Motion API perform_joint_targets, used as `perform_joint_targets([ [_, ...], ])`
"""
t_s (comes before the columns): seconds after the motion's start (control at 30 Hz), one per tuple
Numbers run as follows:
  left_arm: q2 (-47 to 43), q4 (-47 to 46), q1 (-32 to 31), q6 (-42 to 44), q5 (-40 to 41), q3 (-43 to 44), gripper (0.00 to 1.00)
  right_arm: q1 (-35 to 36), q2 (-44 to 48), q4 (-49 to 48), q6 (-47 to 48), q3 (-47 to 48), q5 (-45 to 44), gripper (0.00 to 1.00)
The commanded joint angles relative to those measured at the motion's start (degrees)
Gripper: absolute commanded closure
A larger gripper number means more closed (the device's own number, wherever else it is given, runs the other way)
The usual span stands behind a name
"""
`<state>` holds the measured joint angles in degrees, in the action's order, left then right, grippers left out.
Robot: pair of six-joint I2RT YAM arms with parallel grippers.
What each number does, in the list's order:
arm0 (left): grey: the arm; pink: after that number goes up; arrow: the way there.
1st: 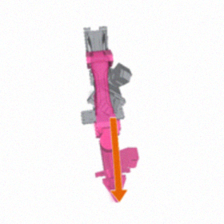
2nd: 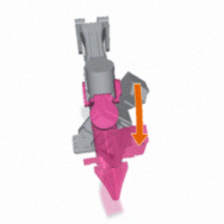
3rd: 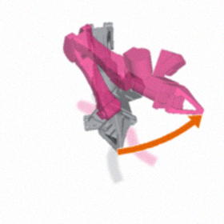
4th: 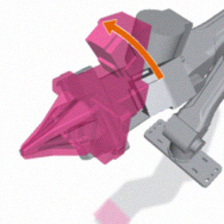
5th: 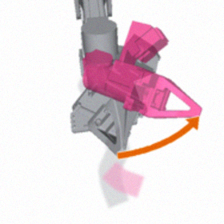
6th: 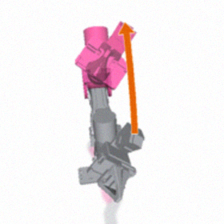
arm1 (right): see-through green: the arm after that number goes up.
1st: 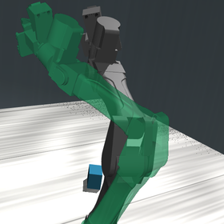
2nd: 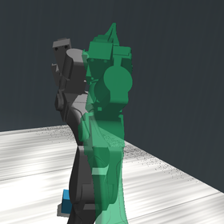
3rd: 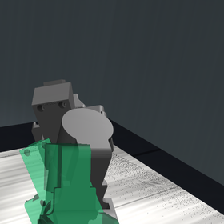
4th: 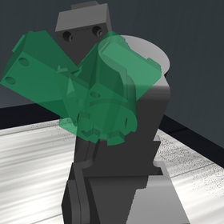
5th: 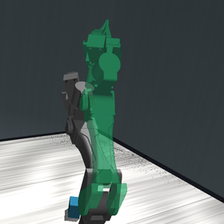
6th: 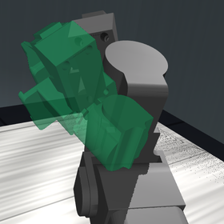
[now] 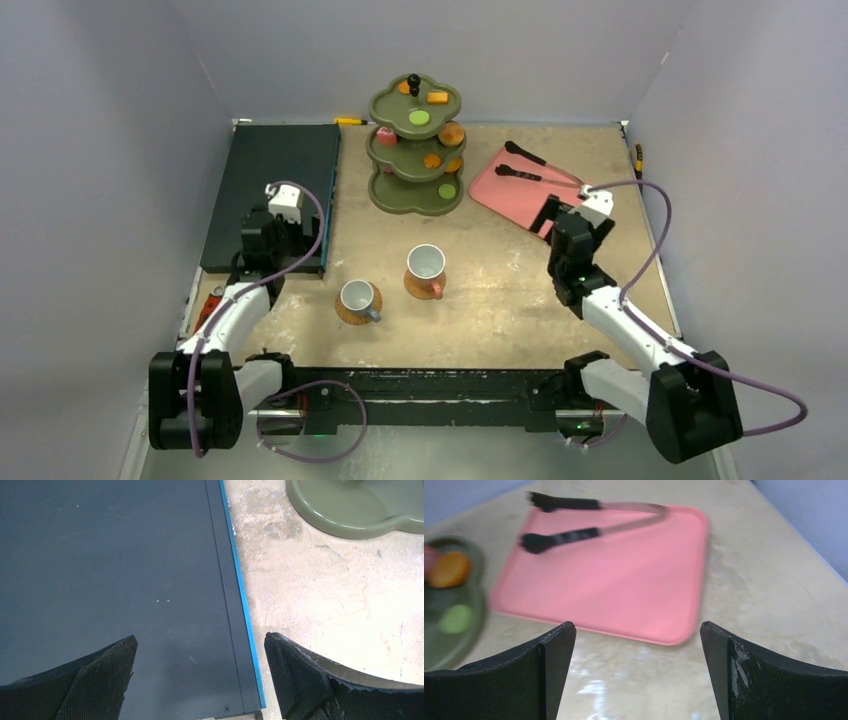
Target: Serve the afternoon tea
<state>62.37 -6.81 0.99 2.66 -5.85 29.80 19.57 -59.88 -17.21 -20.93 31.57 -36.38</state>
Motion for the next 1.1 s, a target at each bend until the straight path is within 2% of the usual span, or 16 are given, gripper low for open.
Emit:
perform_joint_targets([
  [0.0, 0.4, -16.5, 0.2, 1.2, -2.0, -6.1, 0.01, -5.8, -2.3, -11.7, -0.6, -5.1, -2.5, 0.02],
  [0.13, 1.2, -24.9, 0.2, 0.6, -3.2, -11.9, 0.01, -7.1, -8.7, -13.3, 0.3, -4.0, -3.6, 0.02],
  [0.3, 4.6, -39.4, 0.2, -0.8, -4.8, -19.0, 0.01, -7.4, -10.5, -25.3, 4.4, -8.2, -2.9, 0.02],
  [0.5, 10.7, -42.3, 0.2, -1.4, -2.4, -17.4, 0.01, -7.4, -13.1, -42.0, 9.1, -14.5, -1.3, 0.02],
  [0.6, 12.9, -47.2, 0.2, -2.2, -0.1, -17.7, 0.01, -7.4, -15.7, -50.8, 11.1, -16.6, -0.1, 0.02],
  [0.67, 14.4, -50.7, 0.2, -2.3, 0.6, -18.1, 0.01, -7.4, -17.2, -52.5, 12.3, -16.2, 0.7, 0.03],
  [0.87, 14.3, -50.0, 0.2, -3.1, 1.2, -17.8, 0.01, -7.4, -18.1, -52.3, 12.8, -15.4, -1.6, 0.05],
  [1.0, 11.4, -43.5, 0.3, -6.0, 0.6, -17.3, 0.01, -7.4, -16.9, -55.8, 17.0, -17.3, -3.0, 0.07],
  [1.07, 10.2, -45.6, 0.3, -6.5, 0.4, -18.9, 0.01, -7.4, -17.5, -56.9, 17.0, -17.5, -3.1, 0.07],
])
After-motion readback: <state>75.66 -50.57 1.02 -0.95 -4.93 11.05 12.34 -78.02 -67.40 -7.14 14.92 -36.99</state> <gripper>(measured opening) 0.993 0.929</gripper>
